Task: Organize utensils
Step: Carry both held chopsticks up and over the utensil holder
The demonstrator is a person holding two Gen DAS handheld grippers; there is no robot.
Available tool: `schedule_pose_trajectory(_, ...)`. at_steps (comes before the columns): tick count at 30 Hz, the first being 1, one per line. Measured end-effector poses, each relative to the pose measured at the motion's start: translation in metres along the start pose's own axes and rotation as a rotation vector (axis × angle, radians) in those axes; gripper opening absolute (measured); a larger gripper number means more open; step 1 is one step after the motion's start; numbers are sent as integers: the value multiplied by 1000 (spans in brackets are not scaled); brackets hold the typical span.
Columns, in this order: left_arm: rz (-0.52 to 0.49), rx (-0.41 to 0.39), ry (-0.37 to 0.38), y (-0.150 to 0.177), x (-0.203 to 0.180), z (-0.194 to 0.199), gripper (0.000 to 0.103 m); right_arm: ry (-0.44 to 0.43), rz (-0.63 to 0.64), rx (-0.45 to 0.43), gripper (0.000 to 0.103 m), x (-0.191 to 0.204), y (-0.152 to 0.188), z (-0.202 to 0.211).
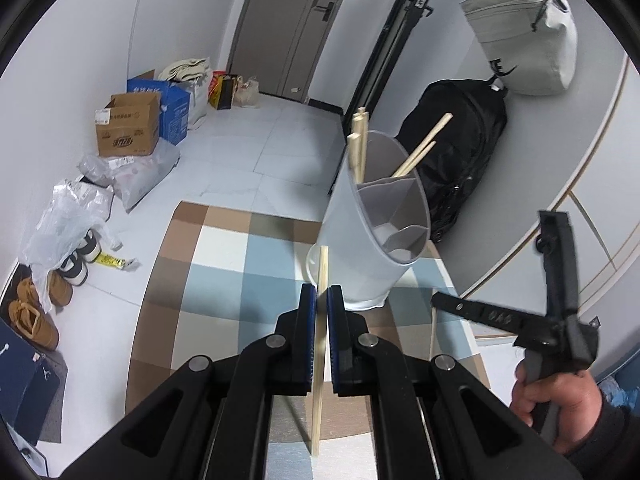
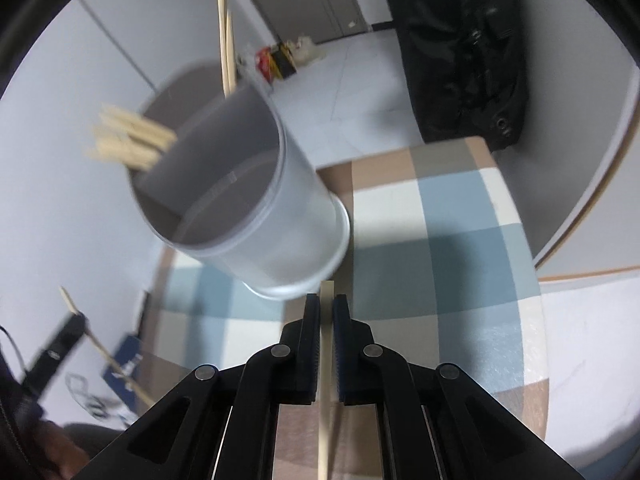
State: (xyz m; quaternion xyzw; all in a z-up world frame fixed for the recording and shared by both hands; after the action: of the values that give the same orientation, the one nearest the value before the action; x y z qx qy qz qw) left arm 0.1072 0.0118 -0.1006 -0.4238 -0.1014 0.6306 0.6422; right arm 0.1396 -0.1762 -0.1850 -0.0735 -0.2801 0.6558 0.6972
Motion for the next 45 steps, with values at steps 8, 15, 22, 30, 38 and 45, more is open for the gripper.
schedule_pose_trajectory(8,-63,-13,15,-7,-22,9,2,-99,-7,-85,5,14,-10,42)
schedule_pose_trajectory(15,-101,-23,16,-15,-38,15,2,-147,-2,-170,5,17,-23,61)
schedule_pose_trajectory(22,-139,-32,15,-27,-56,21,2,-187,9,-261,5,17,-33,89)
schedule_pose_trajectory(30,-148,-57,27,-60,-76,35,2,-219,35,-357,5,23,-61,121)
schedule_pose_trajectory(38,-164,-92,39,-104,-94,42,2,-257,69,-432,5,40,-101,153)
schedule_pose_trajectory(45,-184,-135,30,-143,-98,43,2,-278,108,-495,5,61,-151,173)
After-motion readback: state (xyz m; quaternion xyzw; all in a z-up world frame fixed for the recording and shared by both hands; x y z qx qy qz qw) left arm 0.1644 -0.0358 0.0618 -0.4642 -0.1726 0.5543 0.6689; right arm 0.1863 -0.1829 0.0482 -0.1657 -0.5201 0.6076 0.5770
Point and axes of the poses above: each gripper's, at about its wrist camera, not at the fingertips, and z roughly against the way its jaws point, x to its left, y to its underside, the point moved 10 cm from there along -z, roughly the way its jaws point, and after that the axes turned 6 degrees about y, right-handed, at the moved point
